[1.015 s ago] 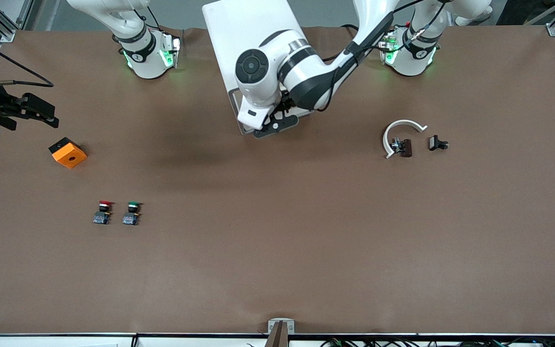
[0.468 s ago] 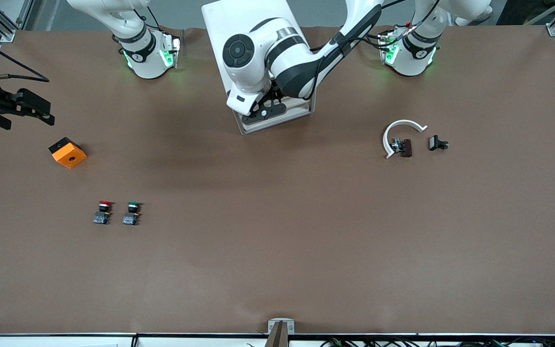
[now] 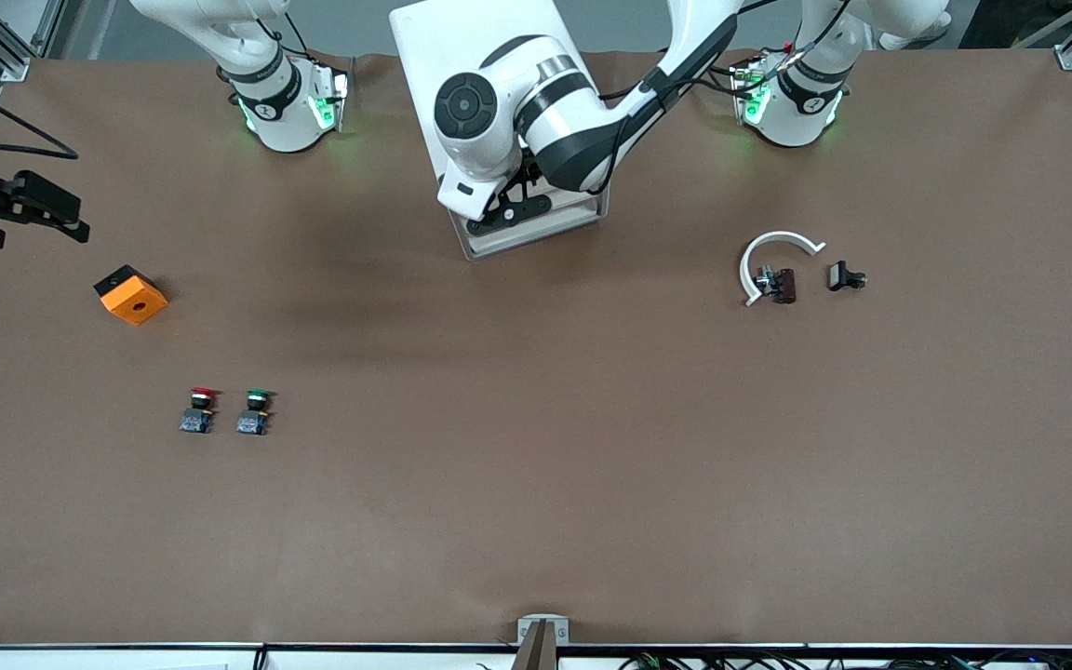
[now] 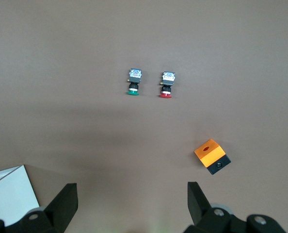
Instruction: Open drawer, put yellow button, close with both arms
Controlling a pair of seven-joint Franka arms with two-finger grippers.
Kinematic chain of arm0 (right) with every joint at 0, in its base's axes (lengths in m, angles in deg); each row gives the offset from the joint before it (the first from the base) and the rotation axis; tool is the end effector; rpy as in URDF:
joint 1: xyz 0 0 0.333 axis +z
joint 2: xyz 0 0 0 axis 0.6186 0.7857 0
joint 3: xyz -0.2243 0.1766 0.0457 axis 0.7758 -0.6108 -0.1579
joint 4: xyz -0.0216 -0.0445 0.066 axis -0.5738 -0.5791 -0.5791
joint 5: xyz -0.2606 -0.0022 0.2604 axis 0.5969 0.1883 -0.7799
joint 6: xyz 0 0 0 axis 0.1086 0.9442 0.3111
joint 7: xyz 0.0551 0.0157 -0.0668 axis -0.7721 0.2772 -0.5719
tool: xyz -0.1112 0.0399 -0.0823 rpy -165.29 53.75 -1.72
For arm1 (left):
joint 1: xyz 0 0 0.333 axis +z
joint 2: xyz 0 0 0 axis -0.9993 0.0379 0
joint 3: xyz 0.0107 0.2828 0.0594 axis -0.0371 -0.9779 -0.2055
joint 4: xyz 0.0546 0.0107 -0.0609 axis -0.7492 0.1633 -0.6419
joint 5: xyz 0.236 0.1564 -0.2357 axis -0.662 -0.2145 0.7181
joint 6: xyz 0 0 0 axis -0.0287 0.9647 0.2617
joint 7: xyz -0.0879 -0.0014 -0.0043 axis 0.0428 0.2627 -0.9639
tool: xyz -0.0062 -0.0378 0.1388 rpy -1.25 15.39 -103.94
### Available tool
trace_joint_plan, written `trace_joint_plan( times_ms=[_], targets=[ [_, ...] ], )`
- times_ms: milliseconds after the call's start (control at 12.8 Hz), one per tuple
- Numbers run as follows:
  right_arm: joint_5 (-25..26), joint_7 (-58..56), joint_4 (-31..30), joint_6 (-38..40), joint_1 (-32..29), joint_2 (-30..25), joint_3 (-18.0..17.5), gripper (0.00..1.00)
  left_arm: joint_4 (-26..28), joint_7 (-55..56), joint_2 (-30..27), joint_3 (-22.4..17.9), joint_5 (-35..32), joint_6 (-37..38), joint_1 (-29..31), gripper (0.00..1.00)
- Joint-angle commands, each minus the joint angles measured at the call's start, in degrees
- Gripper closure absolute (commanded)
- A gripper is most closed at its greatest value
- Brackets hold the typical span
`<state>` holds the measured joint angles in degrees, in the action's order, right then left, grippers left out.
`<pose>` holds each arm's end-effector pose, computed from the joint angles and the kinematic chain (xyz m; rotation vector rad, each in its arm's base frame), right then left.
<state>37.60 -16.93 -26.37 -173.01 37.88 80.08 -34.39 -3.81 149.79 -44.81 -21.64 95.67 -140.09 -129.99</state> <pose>0.5152 -0.0159 0.5745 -3.1319 -0.0920 0.0614 0.3205 -0.5562 0.3150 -2.9819 -0.4491 0.5300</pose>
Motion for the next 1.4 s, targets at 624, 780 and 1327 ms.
trace_joint_plan(
  times_ms=[624,780,1327],
  targets=[
    [0.4,-0.7,1.0,0.5,2.1,-0.1,-1.3,0.0,-0.1,-1.4,-0.8,0.4,-11.8,0.0,10.2,0.0],
    [0.5,-0.6,1.2,0.6,2.0,0.1,-1.2,0.0,-0.1,-1.5,-1.9,0.4,-15.7,0.0,14.5,0.0],
    [1.3,-0.3,1.7,4.0,2.0,1.5,-1.2,0.0,-0.9,-8.8,-6.2,0.5,-22.0,0.1,31.8,0.0]
  ],
)
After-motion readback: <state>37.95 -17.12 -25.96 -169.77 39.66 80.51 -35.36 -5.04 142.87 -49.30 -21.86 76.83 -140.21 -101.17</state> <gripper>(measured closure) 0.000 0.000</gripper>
